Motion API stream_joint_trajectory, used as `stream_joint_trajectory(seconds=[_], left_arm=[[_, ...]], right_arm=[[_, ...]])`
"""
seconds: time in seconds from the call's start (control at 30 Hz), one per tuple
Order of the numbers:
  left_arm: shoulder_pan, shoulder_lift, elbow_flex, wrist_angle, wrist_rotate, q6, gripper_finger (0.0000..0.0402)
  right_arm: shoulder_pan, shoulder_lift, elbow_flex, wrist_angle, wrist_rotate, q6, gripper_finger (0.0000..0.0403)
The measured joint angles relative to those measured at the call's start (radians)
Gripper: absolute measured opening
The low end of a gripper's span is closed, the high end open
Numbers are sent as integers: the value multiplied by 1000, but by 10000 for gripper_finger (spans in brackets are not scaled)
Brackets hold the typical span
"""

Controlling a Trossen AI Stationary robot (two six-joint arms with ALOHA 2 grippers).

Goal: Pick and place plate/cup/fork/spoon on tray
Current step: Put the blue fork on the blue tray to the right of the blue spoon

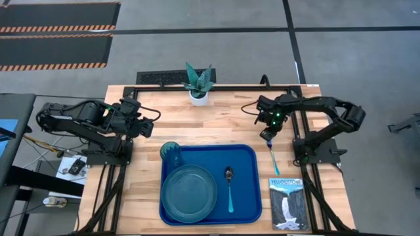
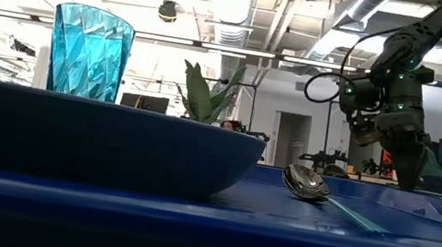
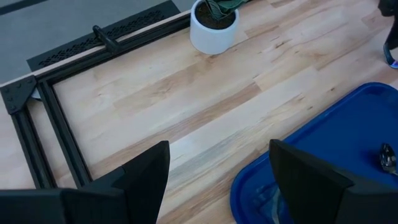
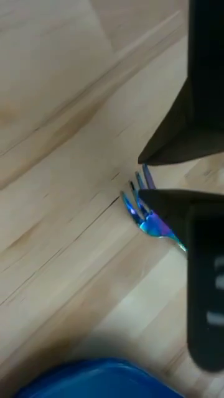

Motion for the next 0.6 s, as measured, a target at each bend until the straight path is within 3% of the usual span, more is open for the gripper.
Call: stream_joint_trajectory(seconds=[0.4,0.6], left_arm=[[0,0,0,0,0,0,261],[0,0,0,0,-8,-1,261]], right_arm=[[0,0,2,3,-8,-13,11],[0,0,2,14,-3,74,19]])
